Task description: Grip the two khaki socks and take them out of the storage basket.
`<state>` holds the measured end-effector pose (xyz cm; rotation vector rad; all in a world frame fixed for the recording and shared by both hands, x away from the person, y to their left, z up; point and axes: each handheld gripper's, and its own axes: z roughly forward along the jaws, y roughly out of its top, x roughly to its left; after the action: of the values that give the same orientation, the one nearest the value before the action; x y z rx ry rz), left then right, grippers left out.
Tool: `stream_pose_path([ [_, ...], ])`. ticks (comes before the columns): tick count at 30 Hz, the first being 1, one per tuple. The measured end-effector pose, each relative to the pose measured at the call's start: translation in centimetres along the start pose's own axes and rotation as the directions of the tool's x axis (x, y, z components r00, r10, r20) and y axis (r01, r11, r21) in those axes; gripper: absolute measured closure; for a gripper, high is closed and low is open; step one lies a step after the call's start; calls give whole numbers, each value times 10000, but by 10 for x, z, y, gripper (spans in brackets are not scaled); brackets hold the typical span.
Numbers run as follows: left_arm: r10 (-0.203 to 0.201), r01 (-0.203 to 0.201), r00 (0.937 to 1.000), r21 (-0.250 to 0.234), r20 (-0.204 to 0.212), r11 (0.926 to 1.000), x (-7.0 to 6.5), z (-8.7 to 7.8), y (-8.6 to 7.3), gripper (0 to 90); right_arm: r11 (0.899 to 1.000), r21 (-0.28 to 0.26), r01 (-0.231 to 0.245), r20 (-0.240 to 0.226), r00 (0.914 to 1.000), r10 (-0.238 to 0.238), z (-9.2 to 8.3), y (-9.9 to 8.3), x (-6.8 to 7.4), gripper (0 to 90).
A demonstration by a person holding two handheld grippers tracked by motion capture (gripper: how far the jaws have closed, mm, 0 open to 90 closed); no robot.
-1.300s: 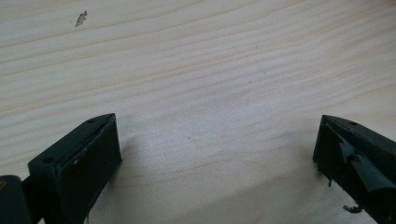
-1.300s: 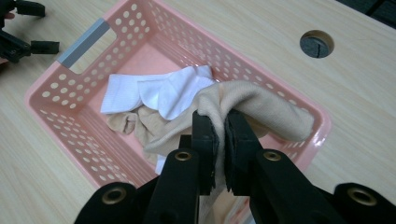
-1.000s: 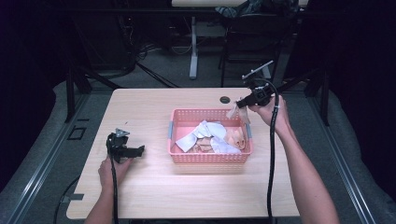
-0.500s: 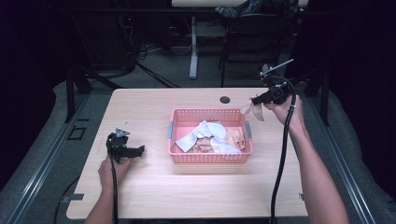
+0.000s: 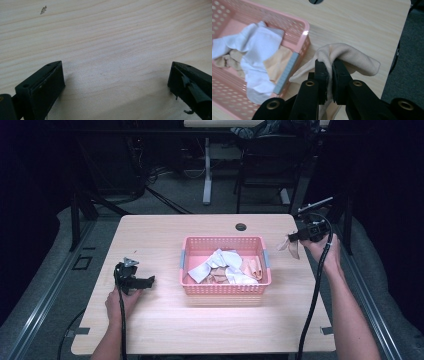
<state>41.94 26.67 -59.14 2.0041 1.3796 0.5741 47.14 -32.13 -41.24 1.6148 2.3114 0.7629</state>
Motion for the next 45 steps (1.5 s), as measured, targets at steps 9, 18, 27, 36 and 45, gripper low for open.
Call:
stream_pose_path([
  [9, -3, 3, 10000, -1, 4, 10000, 0, 0, 0, 4, 9962, 790, -368, 198, 9992, 353, 31, -26, -18, 836],
  [18, 1, -1, 10000, 0, 5, 10000, 0, 0, 0, 4, 9895, 1328, -566, 221, 9983, 541, 58, -46, -24, 828],
  [27, 1, -1, 10000, 2, 4, 10000, 0, 0, 0, 4, 9855, 1526, -737, -9, 9972, 747, 76, -59, -28, 813],
  [36, 1, -1, 10000, 2, 5, 10000, 0, 0, 0, 4, 9829, 1528, -1025, -46, 9945, 1044, 79, -65, -31, 445],
  [45, -1, 1, 10000, -4, -1, 10000, 0, 0, 0, 4, 9938, 920, -618, 149, 9980, 607, 57, -54, -18, 208],
])
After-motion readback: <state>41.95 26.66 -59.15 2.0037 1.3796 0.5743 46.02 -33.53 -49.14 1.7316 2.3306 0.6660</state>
